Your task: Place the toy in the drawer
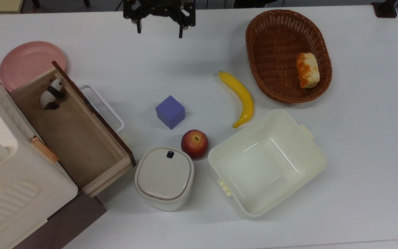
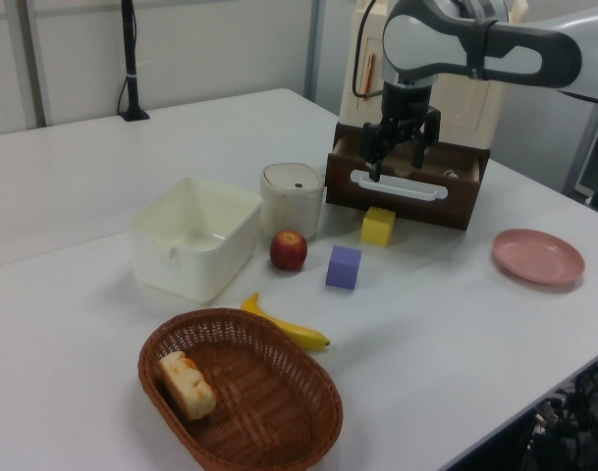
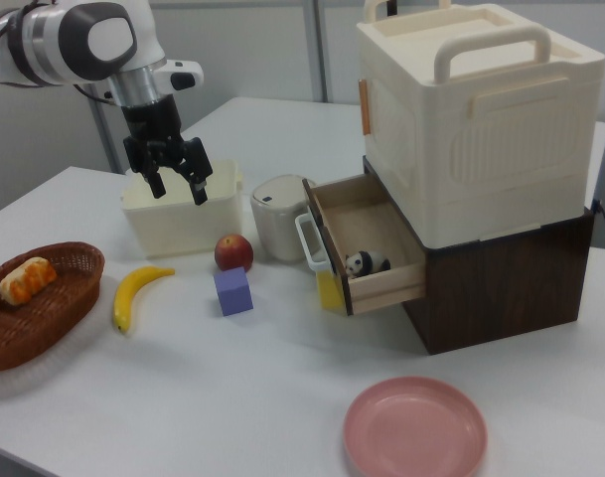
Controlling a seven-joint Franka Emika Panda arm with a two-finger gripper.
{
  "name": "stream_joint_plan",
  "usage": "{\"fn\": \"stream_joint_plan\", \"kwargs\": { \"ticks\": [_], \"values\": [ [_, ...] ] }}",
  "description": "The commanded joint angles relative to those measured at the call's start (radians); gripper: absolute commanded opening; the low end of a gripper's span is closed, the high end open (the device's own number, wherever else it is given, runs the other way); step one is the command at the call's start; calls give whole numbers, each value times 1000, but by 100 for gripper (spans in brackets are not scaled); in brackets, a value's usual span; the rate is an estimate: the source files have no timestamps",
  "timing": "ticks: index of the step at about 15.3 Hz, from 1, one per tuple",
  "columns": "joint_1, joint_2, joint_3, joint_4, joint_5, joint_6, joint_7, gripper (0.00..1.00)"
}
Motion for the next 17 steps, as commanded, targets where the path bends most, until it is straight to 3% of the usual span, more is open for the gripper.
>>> {"fn": "stream_joint_plan", "kwargs": {
  "ticks": [1,17],
  "values": [
    [-1,-34,-5,-34,24,-13,-33,100],
    [-13,-38,-11,-28,66,-13,-23,100]
  ]
}}
